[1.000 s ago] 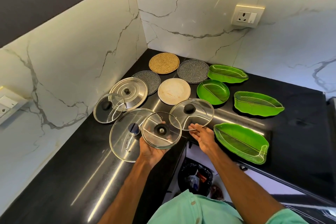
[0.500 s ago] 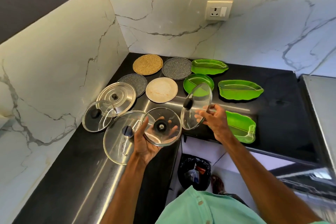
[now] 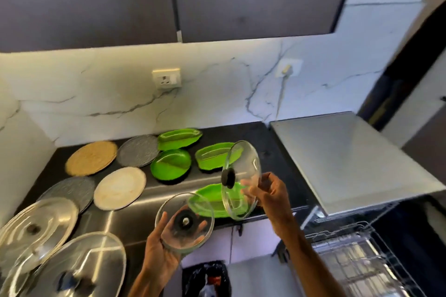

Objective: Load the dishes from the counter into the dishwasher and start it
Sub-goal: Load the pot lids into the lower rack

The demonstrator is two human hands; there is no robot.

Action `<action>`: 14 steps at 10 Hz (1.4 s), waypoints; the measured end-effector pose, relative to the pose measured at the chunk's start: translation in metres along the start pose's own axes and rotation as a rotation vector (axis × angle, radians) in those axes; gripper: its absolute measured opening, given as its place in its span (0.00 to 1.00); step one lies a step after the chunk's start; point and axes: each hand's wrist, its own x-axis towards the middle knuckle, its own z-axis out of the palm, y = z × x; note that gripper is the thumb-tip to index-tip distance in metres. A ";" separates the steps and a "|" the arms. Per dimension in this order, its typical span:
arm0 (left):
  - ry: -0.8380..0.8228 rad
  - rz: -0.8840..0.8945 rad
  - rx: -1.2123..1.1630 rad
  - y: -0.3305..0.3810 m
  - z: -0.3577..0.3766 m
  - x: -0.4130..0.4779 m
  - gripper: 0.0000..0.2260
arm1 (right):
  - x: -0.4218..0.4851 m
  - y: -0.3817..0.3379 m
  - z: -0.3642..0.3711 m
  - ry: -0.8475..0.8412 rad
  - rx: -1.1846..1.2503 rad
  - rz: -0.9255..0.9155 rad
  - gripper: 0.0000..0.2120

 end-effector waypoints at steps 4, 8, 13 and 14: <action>-0.140 -0.139 0.230 -0.144 0.102 0.051 0.28 | -0.075 -0.001 -0.219 0.191 -0.016 -0.008 0.18; -0.077 -0.408 0.443 -0.354 0.252 0.029 0.17 | -0.168 0.058 -0.413 0.432 -0.665 0.040 0.05; -0.020 -0.894 0.480 -0.490 0.246 0.206 0.14 | -0.090 0.193 -0.484 0.307 -1.024 0.226 0.17; -0.038 -0.861 0.528 -0.518 0.222 0.252 0.11 | -0.069 0.243 -0.492 0.335 -0.974 0.171 0.18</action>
